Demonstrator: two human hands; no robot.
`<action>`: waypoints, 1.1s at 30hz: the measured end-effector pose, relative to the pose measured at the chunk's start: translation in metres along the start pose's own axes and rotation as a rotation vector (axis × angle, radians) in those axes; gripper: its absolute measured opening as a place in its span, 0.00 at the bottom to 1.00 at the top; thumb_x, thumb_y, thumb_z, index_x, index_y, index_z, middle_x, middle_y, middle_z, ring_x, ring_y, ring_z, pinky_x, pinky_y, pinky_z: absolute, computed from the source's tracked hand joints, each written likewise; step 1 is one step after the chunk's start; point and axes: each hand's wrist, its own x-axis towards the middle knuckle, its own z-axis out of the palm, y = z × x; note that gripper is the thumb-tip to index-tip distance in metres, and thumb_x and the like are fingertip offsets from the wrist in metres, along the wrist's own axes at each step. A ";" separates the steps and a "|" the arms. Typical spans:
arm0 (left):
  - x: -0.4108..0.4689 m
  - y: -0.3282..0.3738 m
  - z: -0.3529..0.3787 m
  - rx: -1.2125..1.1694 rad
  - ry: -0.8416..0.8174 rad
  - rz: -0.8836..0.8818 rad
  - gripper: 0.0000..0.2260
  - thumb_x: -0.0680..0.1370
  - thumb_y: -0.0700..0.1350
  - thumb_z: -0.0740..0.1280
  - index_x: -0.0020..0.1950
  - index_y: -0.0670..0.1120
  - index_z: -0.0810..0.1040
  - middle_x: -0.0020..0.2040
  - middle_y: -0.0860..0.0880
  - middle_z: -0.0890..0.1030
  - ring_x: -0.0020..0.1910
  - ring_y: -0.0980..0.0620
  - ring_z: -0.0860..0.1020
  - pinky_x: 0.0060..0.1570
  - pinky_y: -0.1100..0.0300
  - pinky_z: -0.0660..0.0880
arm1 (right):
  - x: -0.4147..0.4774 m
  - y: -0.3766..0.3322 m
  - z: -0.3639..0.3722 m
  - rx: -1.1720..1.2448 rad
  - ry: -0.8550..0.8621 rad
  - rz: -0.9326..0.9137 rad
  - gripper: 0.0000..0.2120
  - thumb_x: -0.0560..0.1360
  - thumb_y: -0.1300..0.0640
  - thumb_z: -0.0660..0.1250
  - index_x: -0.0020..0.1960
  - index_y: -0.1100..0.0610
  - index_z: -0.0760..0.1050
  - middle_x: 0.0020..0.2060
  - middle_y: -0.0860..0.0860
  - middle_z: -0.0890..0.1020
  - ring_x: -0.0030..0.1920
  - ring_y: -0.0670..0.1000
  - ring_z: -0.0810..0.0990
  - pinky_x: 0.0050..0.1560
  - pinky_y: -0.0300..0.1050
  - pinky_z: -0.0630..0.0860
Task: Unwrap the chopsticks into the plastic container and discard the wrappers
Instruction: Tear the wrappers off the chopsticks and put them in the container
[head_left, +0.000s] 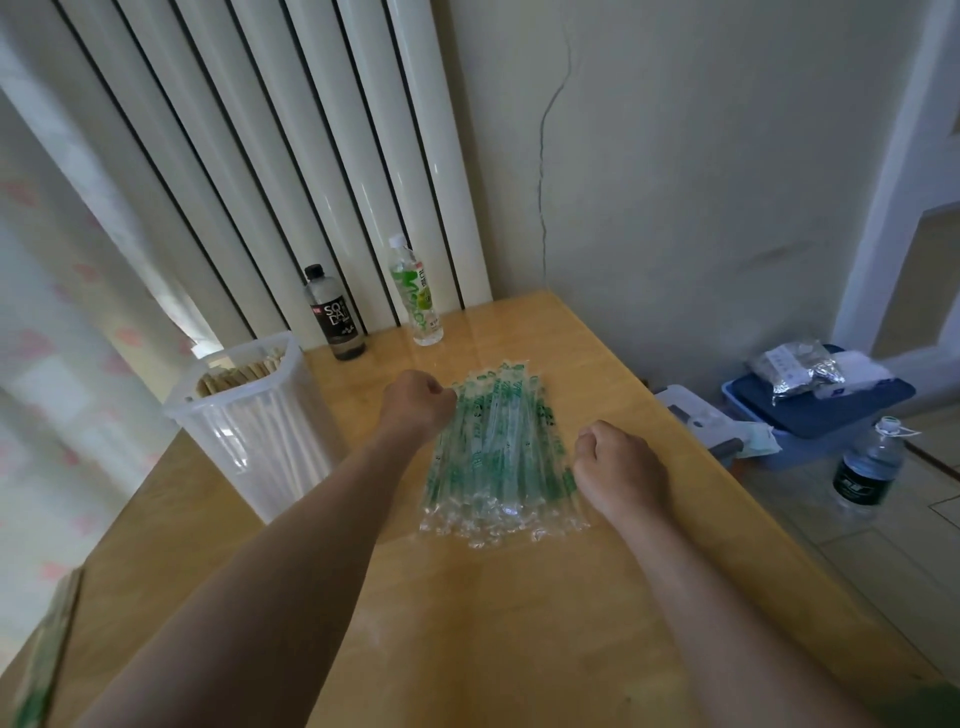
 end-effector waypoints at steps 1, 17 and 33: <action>-0.006 -0.001 -0.004 0.007 -0.008 0.017 0.11 0.78 0.42 0.65 0.36 0.43 0.74 0.34 0.46 0.73 0.34 0.49 0.71 0.36 0.58 0.70 | 0.000 -0.001 0.000 0.003 -0.011 0.001 0.13 0.84 0.52 0.52 0.45 0.51 0.72 0.39 0.50 0.76 0.42 0.57 0.76 0.39 0.48 0.69; -0.133 -0.090 -0.102 0.154 0.001 0.193 0.21 0.83 0.47 0.61 0.31 0.44 0.68 0.29 0.46 0.72 0.32 0.45 0.71 0.34 0.54 0.63 | -0.111 -0.152 0.010 0.244 -0.357 -0.500 0.18 0.76 0.53 0.60 0.30 0.53 0.60 0.25 0.49 0.62 0.27 0.51 0.63 0.34 0.47 0.58; -0.219 -0.291 -0.209 0.216 0.271 -0.402 0.09 0.78 0.48 0.64 0.54 0.46 0.76 0.51 0.49 0.76 0.46 0.47 0.77 0.46 0.54 0.77 | -0.221 -0.267 0.168 0.150 -0.627 -0.410 0.16 0.76 0.54 0.58 0.32 0.57 0.72 0.31 0.57 0.81 0.36 0.61 0.80 0.34 0.49 0.71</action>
